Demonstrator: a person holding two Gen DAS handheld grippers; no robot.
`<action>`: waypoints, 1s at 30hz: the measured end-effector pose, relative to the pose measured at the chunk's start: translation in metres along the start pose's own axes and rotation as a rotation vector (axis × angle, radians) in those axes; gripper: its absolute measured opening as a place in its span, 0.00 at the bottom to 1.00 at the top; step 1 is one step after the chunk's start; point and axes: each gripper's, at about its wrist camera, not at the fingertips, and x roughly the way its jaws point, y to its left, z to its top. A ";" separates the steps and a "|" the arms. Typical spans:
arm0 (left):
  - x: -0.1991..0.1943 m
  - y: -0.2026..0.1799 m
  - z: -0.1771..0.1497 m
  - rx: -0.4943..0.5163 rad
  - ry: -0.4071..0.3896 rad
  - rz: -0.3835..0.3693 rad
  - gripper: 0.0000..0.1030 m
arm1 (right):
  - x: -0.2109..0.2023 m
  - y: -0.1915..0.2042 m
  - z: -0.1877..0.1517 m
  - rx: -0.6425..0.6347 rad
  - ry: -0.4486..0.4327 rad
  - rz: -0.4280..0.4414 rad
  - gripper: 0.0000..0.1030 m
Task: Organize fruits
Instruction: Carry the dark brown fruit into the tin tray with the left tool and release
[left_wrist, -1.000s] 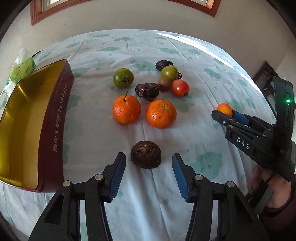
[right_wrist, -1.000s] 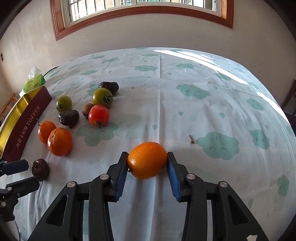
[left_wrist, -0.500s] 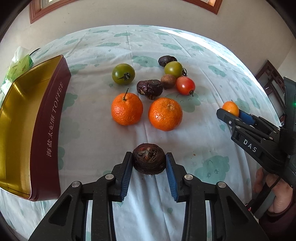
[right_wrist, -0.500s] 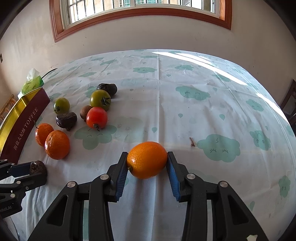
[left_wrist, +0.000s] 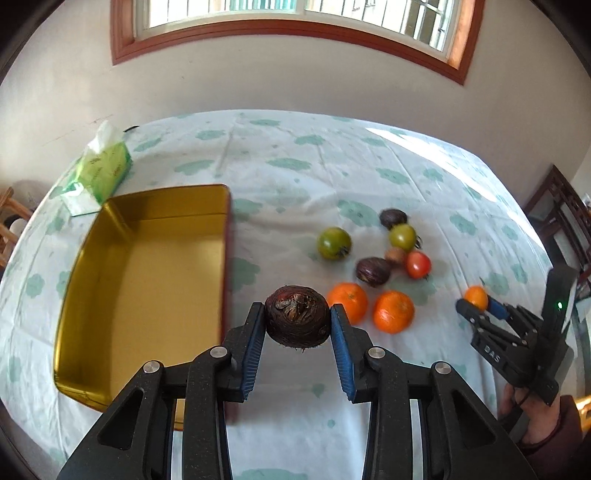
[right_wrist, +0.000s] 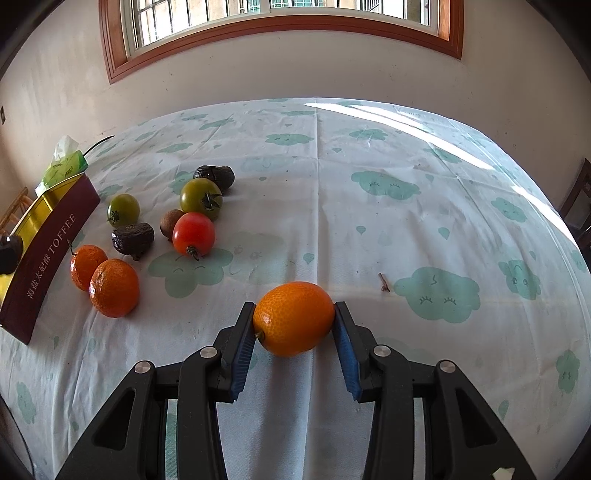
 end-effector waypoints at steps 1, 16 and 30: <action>0.000 0.012 0.004 -0.021 -0.005 0.028 0.35 | 0.000 0.000 0.000 -0.002 0.000 -0.002 0.37; 0.063 0.078 0.009 -0.113 0.110 0.119 0.35 | -0.001 0.001 -0.001 -0.005 0.003 -0.004 0.38; 0.071 0.054 0.006 -0.106 0.136 0.092 0.35 | 0.000 0.002 -0.001 -0.008 0.005 -0.006 0.38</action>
